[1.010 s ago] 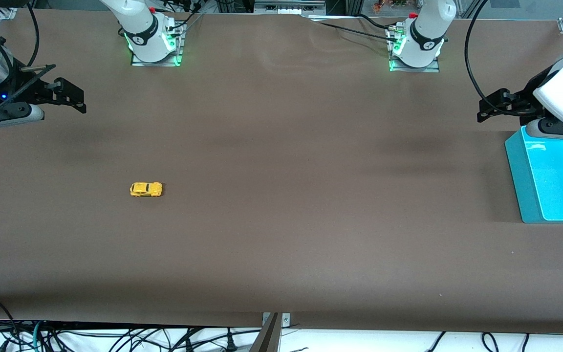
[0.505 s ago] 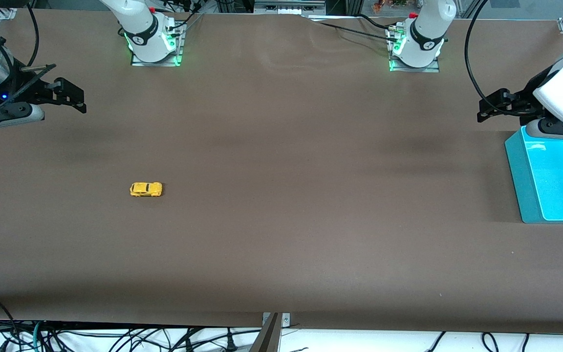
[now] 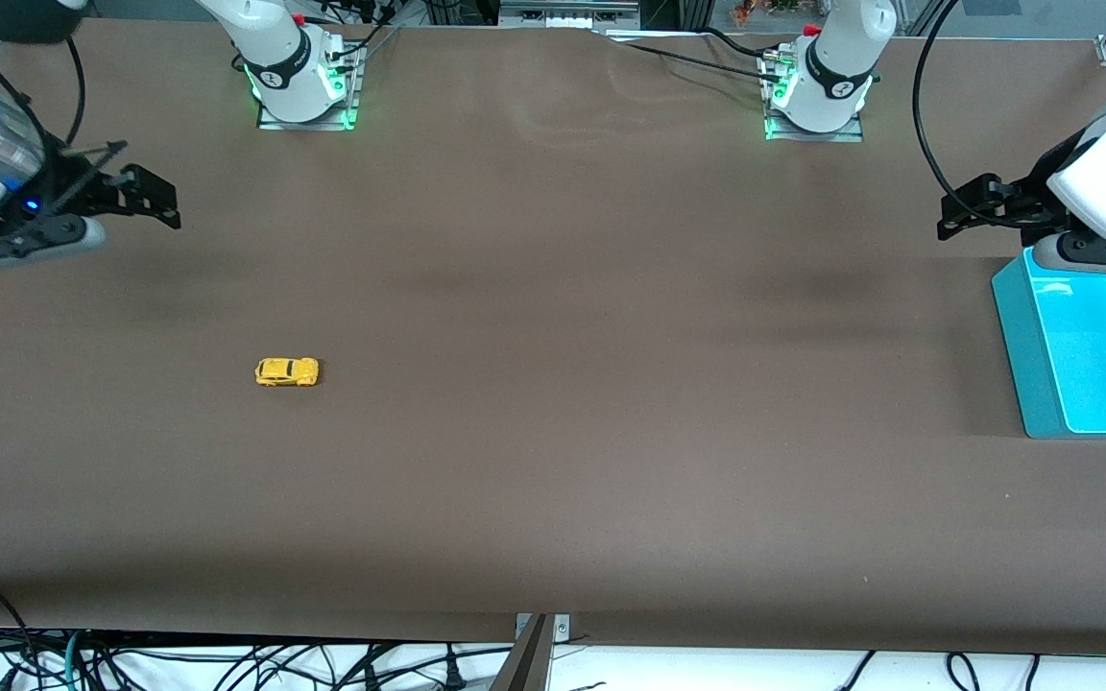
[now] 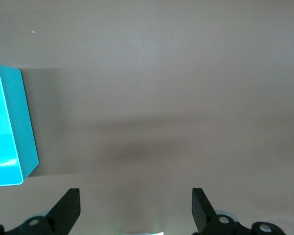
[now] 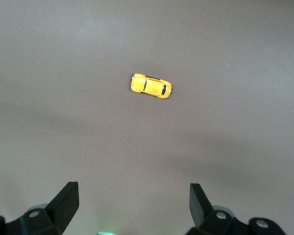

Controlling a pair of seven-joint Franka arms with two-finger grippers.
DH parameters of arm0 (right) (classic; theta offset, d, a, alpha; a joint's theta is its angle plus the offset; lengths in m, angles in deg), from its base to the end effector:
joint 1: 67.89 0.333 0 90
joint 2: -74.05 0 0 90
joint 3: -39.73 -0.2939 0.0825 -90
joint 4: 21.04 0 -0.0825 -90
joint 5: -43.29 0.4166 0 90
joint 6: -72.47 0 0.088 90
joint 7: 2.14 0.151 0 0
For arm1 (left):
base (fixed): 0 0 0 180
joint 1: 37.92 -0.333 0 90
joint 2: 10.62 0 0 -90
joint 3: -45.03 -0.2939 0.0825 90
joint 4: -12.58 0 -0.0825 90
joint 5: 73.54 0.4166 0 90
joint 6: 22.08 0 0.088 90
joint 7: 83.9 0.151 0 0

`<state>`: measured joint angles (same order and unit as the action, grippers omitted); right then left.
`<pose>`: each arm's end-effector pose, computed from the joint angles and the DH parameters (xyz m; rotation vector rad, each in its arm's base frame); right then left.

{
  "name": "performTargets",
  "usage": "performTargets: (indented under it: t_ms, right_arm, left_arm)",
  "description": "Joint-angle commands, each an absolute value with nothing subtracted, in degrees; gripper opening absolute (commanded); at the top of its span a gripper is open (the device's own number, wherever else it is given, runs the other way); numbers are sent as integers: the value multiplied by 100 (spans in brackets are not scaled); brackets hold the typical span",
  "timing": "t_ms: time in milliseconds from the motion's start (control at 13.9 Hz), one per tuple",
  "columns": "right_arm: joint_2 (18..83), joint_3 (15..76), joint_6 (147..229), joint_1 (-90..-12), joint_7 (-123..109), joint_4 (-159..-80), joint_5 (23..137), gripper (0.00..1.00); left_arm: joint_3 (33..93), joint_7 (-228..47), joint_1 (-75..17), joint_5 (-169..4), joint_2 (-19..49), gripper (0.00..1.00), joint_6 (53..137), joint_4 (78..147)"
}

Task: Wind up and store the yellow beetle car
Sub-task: 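Reach the right gripper down over the yellow beetle car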

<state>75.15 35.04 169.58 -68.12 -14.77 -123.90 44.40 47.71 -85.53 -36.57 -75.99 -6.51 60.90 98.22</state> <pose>0.5750 0.0478 0.4666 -3.0820 -0.4579 0.1243 0.5873 -0.0475 0.5444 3.0951 -0.0692 -0.1863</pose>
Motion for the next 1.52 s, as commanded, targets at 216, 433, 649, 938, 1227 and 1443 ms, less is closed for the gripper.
performTargets:
  t_ms: [216,433,649,938,1227,1443]
  right_arm:
    - [7247,3481,18969,-6868,-4180,-13993,4443,100]
    - [6782,3481,20101,-6877,-6140,-14433,4443,100]
    - [6255,3481,21394,-6903,-7513,-14760,4443,100]
    - [5631,3463,22038,-6912,-8334,-14751,4452,100]
    - [5121,3463,22688,-6912,-8773,-14690,4470,100]
    - [4865,3463,22909,-6921,-8853,-14559,4522,100]
  left_arm:
    - [4802,-8548,-3660,-7529,-658,100,6063,9775]
    - [4802,-8548,-3660,-7529,-658,100,6063,9775]
    - [4802,-8548,-3660,-7529,-658,100,6063,9775]
    - [4802,-8548,-3651,-7529,-658,100,6063,9766]
    - [4802,-8548,-3651,-7521,-658,100,6063,9766]
    - [4802,-8548,-3642,-7521,-658,100,6063,9766]
